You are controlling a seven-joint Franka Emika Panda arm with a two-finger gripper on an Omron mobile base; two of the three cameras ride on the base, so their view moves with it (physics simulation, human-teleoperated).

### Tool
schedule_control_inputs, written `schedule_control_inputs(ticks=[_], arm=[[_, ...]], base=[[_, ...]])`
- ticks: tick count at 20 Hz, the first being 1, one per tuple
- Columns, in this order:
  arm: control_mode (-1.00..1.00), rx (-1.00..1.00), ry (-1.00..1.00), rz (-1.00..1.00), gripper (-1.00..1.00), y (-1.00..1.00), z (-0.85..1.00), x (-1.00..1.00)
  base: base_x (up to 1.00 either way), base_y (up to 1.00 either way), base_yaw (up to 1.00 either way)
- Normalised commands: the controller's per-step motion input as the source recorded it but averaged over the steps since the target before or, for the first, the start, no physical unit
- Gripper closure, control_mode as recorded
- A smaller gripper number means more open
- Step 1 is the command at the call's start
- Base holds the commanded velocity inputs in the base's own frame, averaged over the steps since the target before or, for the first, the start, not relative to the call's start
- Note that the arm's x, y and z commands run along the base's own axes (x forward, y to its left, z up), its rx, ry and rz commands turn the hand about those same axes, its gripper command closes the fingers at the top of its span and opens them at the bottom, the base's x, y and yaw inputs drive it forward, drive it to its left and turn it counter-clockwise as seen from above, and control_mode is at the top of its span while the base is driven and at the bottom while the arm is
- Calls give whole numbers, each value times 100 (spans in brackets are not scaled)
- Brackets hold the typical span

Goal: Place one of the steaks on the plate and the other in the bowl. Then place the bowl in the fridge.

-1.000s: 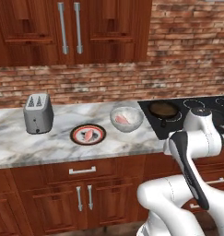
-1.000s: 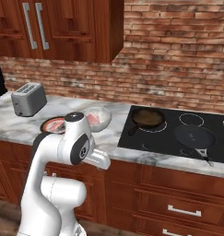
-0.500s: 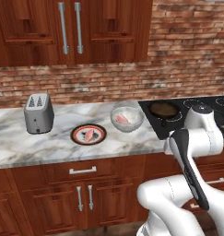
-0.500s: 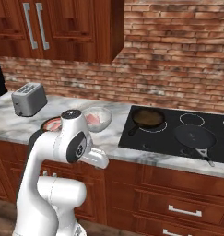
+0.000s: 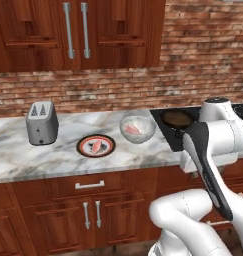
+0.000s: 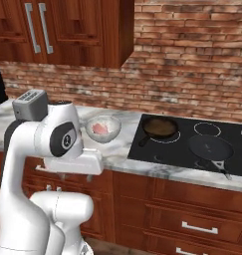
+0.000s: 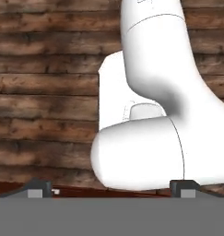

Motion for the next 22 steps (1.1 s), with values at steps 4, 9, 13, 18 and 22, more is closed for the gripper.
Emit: schedule_control_inputs(ticks=[4, 9, 13, 18, 22], arm=[[-100, 12, 22, 30, -100, 52, -11, -42], [100, 21, -1, 13, -100, 5, -41, -33], [100, 0, 0, 0, -100, 0, 0, 0], [100, 0, 0, 0, -100, 0, 0, 0], [100, 0, 0, 0, -100, 0, 0, 0]], base=[[0, 0, 0], [-2, 0, 0], [1, 0, 0], [25, -6, -4], [62, 5, -6]])
